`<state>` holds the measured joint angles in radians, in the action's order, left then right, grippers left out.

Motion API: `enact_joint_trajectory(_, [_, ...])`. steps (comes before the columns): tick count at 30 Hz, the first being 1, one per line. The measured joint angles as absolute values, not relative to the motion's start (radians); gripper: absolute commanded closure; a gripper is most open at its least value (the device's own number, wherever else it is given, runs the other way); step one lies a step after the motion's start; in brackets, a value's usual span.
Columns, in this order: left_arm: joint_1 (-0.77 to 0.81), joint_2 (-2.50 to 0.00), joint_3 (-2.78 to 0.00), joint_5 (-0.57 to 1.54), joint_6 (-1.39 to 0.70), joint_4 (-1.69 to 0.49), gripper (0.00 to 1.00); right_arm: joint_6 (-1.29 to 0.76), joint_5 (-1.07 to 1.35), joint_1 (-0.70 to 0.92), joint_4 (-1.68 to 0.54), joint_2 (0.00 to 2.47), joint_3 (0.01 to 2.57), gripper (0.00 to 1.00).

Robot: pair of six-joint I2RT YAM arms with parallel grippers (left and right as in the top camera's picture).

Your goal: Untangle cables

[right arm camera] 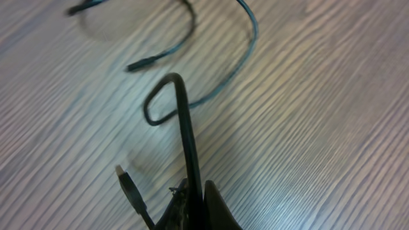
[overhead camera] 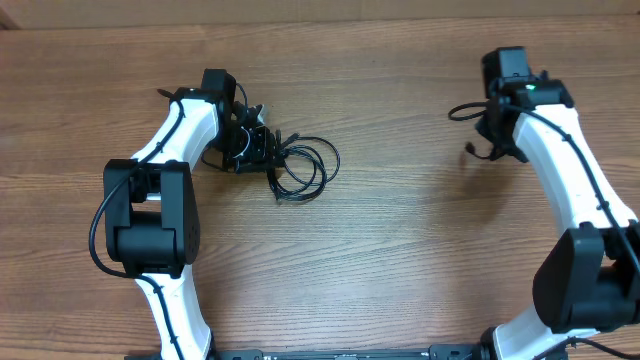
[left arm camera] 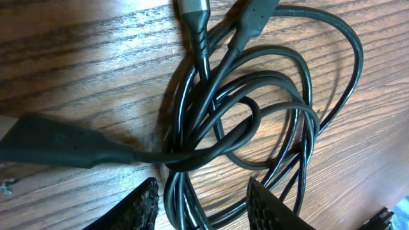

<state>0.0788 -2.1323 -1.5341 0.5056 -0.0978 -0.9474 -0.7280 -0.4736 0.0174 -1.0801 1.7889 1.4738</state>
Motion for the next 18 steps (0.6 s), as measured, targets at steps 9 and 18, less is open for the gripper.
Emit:
enact_joint_trajectory(9, [0.079,-2.132,-1.534,0.506,-0.098,-0.947,0.52,-0.734,-0.479,-0.104,-1.055,1.838,1.474,0.55])
enact_joint_trajectory(18, [0.079,-2.132,-1.534,0.506,-0.098,-0.947,0.44,-0.717,-0.454,-0.141,-1.043,1.842,1.474,0.01])
